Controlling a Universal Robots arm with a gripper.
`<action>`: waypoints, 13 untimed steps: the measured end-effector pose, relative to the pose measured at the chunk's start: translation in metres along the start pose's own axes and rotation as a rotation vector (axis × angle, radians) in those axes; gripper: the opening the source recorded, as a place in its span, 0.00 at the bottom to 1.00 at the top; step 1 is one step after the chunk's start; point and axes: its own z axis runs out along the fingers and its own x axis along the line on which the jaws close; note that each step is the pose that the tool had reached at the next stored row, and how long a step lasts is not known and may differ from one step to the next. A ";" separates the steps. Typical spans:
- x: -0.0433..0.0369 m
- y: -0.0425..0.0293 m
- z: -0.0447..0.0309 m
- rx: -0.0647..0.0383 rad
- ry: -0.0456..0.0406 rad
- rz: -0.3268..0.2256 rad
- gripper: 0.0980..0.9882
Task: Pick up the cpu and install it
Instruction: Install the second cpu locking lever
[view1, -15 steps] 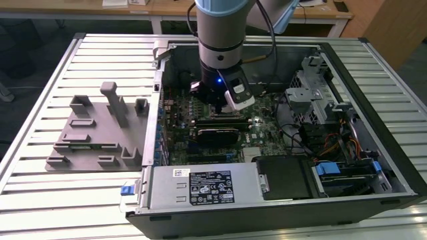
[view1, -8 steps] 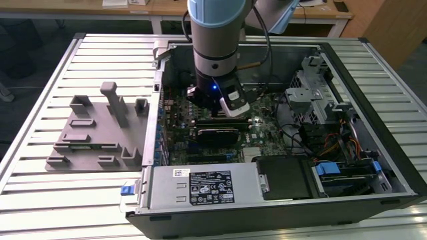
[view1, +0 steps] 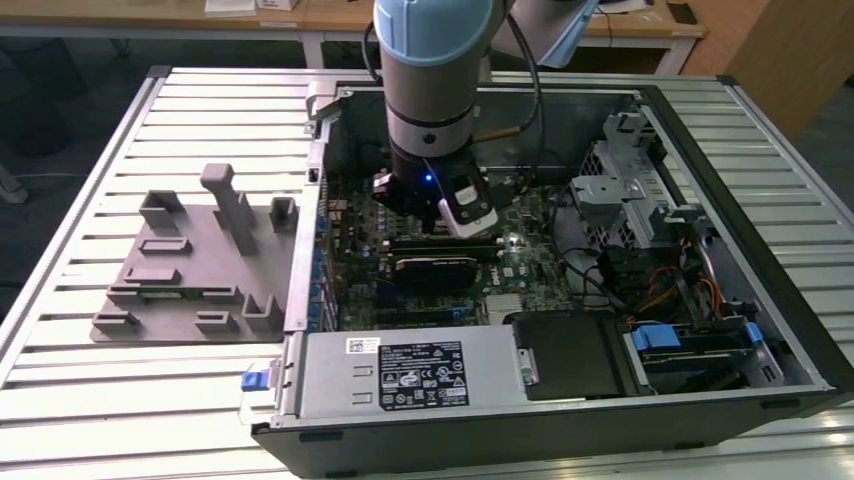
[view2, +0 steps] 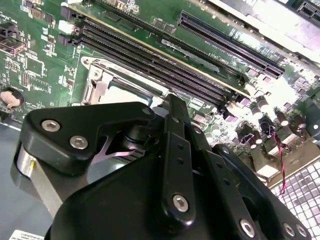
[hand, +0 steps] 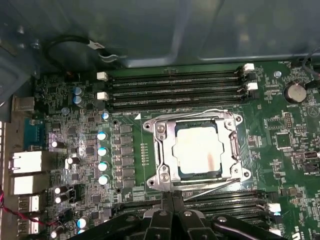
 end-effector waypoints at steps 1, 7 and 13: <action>-0.0001 -0.0005 0.0002 0.000 0.0001 0.000 0.01; -0.0001 -0.0052 0.0051 -0.002 0.0002 0.000 0.01; -0.0001 -0.0070 0.0101 -0.023 0.0020 0.001 0.01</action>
